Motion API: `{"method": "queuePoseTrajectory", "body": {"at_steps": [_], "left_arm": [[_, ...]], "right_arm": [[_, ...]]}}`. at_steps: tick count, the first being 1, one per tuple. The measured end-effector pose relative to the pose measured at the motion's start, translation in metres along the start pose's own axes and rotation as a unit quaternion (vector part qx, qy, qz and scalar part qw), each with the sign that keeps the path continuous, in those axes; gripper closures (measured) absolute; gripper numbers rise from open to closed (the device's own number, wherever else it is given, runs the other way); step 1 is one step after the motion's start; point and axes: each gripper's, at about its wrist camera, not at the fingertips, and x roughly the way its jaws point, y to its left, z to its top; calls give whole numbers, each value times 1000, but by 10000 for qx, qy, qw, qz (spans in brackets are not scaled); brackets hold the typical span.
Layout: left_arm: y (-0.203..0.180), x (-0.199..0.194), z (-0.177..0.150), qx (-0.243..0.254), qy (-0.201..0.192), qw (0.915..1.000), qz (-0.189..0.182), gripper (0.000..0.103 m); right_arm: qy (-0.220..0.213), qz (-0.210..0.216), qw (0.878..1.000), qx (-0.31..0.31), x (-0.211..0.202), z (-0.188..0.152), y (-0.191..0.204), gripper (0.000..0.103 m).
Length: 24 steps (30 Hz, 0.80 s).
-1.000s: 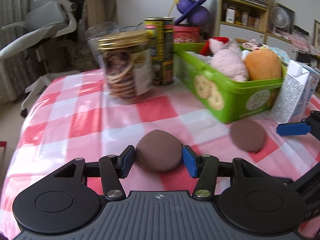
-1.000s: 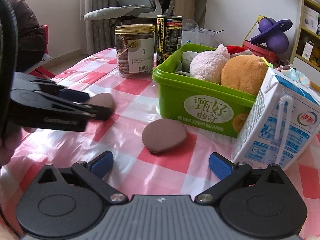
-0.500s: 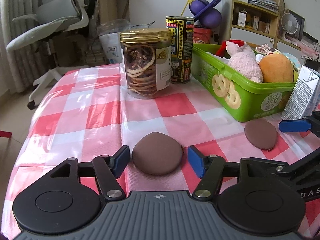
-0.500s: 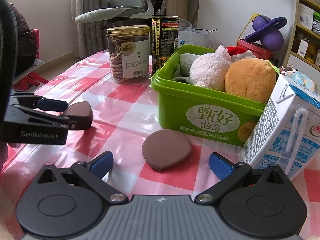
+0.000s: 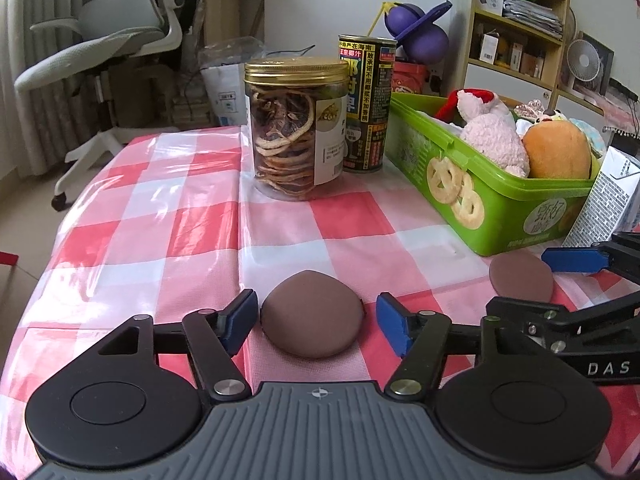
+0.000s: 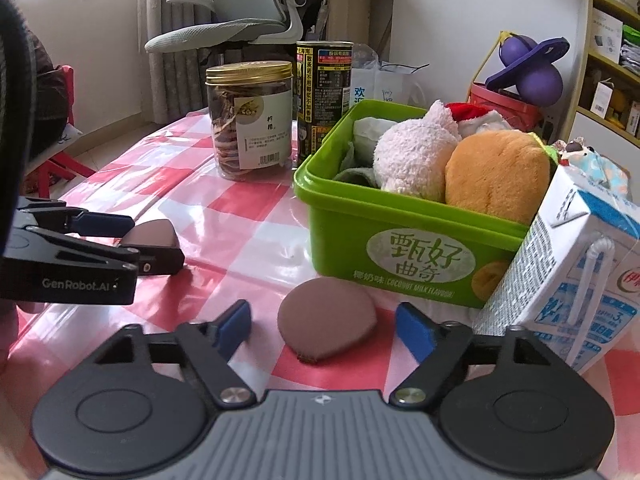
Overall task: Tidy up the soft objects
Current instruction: 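Grasp other brown pad with right gripper while left tool holds its pad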
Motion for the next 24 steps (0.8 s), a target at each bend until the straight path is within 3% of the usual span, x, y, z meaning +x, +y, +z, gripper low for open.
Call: {"method": "queuePoseTrajectory", "body": {"at_steps": [12, 24], "left_arm": [[-3, 1, 2, 6, -14, 10000, -53, 48], [-10, -5, 7, 68, 40, 9999, -141, 54]], "right_arm": [[-36, 26, 10000, -27, -3, 2, -2, 68], [-45, 282, 9995, 163, -19, 9, -5, 71]]}}
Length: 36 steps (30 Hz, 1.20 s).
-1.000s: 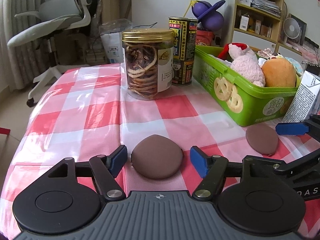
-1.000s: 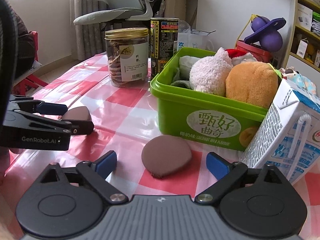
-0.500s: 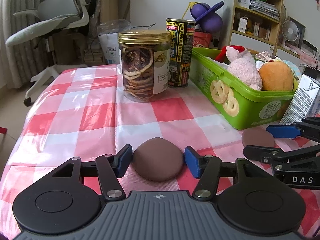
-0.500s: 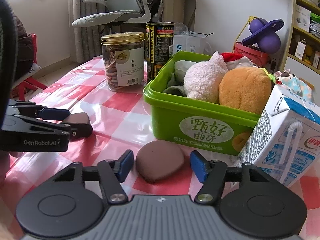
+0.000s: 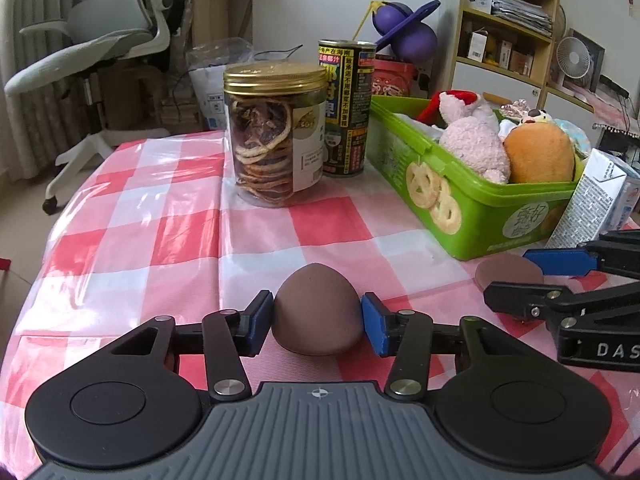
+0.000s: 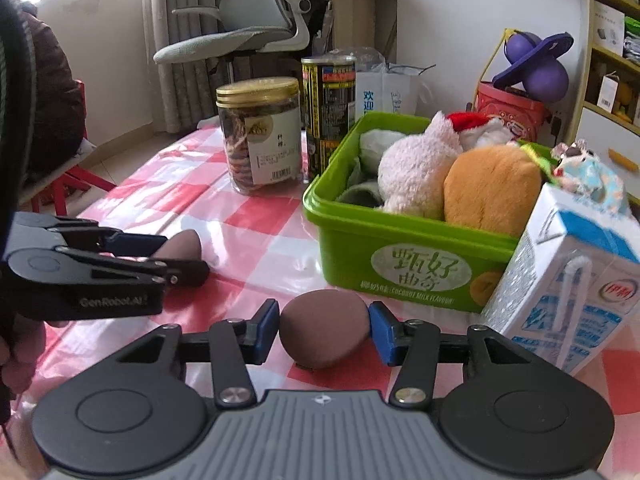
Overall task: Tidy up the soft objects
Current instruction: 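Grasp other brown pad with right gripper while left tool holds its pad, then carry brown pads with both tools over the green bin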
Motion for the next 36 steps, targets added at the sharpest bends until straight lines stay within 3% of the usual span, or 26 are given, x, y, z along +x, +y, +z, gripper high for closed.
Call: {"method": "queuePoseTrajectory", "body": {"at_steps": [23, 31, 36], "left_arm": [[-28, -41, 32, -214, 148, 9995, -161, 53], [-48, -43, 64, -399, -48, 9981, -467, 53], [-72, -27, 92, -286, -114, 9975, -639, 51]], "right_arm": [[-566, 305, 9977, 227, -75, 22, -20, 71], [-982, 227, 9911, 867, -98, 41, -58, 71], [-1129, -39, 9861, 1220, -96, 60, -93, 71]]}}
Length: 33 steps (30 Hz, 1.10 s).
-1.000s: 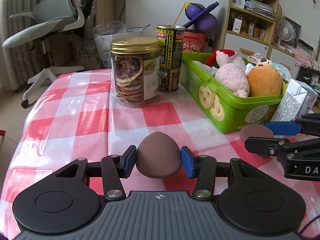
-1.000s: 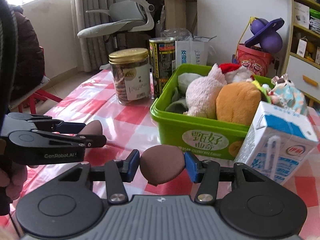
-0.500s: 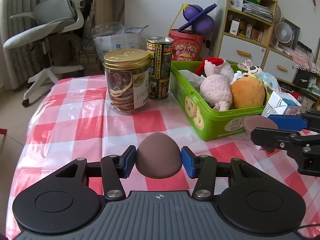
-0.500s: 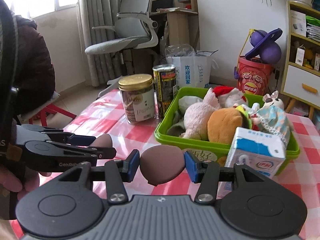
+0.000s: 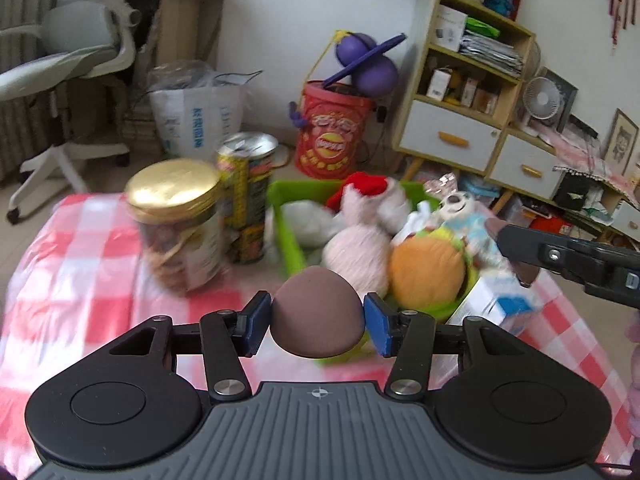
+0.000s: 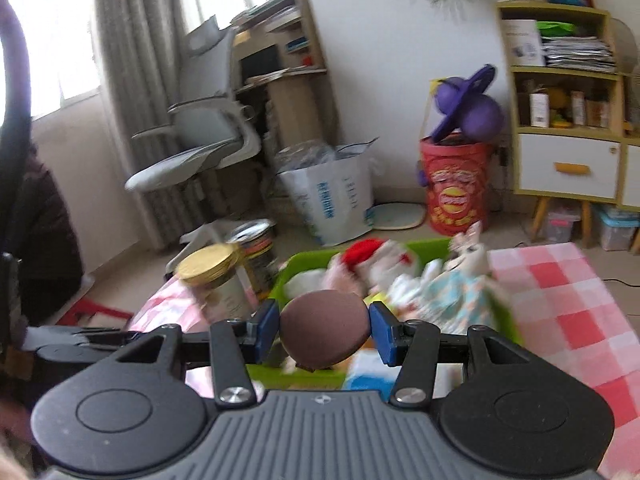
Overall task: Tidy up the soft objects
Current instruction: 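Carry brown pads with both tools over the green bin, then open left gripper over bin while right gripper releases its brown pad inside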
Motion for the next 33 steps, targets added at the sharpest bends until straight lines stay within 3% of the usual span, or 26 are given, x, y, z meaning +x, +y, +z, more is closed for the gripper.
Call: {"method": "queuePoseTrajectory", "body": {"at_steps": [9, 17, 18, 19, 21, 26, 33], "left_arm": [[-32, 52, 38, 323, -74, 9992, -245, 48], [-46, 89, 45, 466, -92, 9980, -410, 44], [-46, 91, 45, 486, -106, 9979, -414, 35], [-47, 94, 44, 502, -111, 9980, -359, 20], [-47, 92, 42, 472, -196, 9985, -182, 15], [-43, 79, 38, 263, -227, 9992, -171, 9], [-35, 35, 23, -23, -6, 9995, 329, 5]], "right_arm": [[77, -243, 9983, 522, 39, 24, -54, 70], [95, -212, 9966, 787, 59, 25, -76, 70], [97, -205, 9963, 831, 61, 26, -79, 68], [113, -211, 9958, 883, 63, 26, -80, 57], [157, -271, 9945, 999, 63, 24, -83, 38], [150, -369, 9929, 1117, 53, 25, -91, 38], [235, -756, 9891, 1243, 12, 25, -95, 38]]}}
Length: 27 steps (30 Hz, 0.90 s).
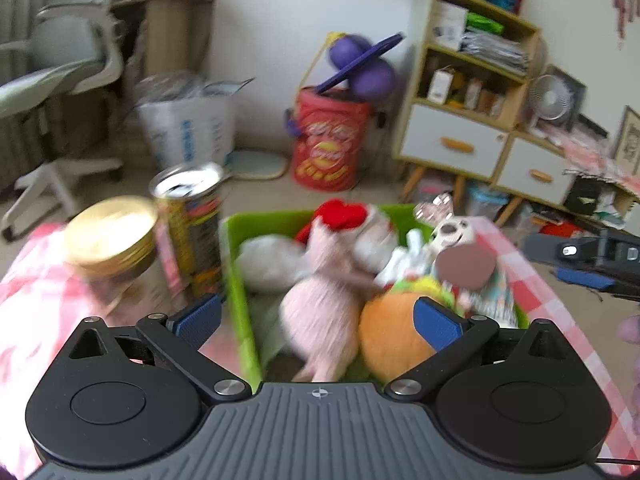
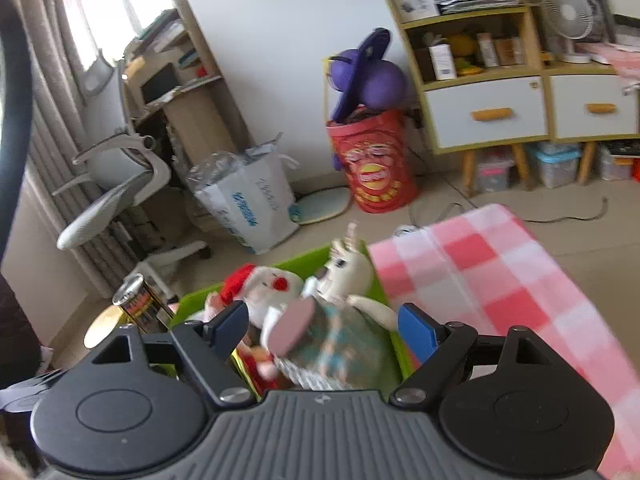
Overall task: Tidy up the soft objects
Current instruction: 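Open left gripper over bin while right gripper releases its brown pad inside, then withdraw both tools from the green bin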
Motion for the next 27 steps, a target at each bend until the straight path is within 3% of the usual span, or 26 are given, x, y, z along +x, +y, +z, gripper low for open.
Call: {"method": "queuePoseTrajectory", "body": {"at_steps": [9, 16, 19, 27], "left_arm": [[13, -81, -31, -526, 442, 9954, 665, 5], [11, -125, -62, -622, 818, 9890, 1063, 5], [7, -135, -71, -708, 928, 9869, 1112, 5], [-3, -155, -80, -349, 887, 9867, 1319, 5]], "right_arm": [[505, -469, 9973, -262, -68, -28, 25, 38], [882, -620, 9929, -492, -113, -61, 63, 25], [932, -648, 9916, -626, -126, -77, 74, 24], [977, -723, 9892, -820, -134, -83, 90, 24]]}}
